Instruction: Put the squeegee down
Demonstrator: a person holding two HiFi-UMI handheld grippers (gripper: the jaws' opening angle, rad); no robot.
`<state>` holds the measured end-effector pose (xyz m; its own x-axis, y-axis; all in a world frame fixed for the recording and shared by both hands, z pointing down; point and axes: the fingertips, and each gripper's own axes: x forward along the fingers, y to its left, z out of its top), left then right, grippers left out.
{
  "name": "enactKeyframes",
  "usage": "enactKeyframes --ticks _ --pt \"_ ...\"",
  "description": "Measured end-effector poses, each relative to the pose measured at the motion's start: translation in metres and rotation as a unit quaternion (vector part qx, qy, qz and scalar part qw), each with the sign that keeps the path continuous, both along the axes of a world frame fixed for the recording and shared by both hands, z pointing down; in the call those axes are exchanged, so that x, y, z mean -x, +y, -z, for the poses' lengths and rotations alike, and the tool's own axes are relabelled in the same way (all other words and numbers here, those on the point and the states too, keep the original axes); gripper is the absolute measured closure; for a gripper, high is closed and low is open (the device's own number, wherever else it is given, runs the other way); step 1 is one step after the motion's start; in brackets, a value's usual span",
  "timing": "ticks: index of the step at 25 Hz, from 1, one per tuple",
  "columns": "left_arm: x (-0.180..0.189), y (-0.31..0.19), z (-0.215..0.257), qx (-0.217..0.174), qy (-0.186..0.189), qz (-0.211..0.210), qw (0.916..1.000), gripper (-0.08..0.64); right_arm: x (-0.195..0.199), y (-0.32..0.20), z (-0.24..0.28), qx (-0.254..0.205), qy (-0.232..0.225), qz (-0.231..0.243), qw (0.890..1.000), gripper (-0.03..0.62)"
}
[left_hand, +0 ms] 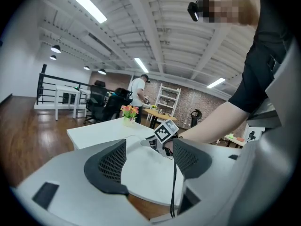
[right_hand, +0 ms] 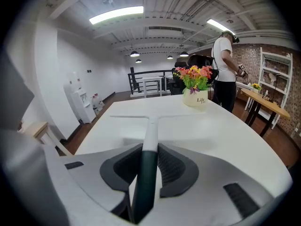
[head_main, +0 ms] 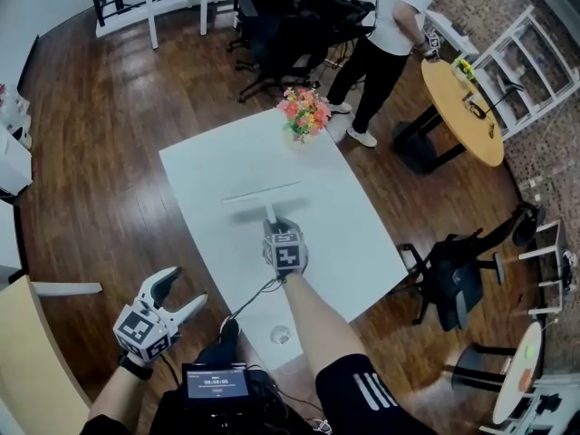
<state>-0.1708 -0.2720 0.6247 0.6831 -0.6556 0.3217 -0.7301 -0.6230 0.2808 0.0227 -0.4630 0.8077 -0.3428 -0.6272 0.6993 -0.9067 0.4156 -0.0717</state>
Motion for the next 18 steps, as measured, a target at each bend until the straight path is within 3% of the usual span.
enactKeyframes --ticks 18 --pt "0.031 -0.004 -0.021 0.010 -0.010 0.016 0.9998 0.247 -0.002 -0.017 -0.049 0.042 0.023 -0.020 0.999 0.476"
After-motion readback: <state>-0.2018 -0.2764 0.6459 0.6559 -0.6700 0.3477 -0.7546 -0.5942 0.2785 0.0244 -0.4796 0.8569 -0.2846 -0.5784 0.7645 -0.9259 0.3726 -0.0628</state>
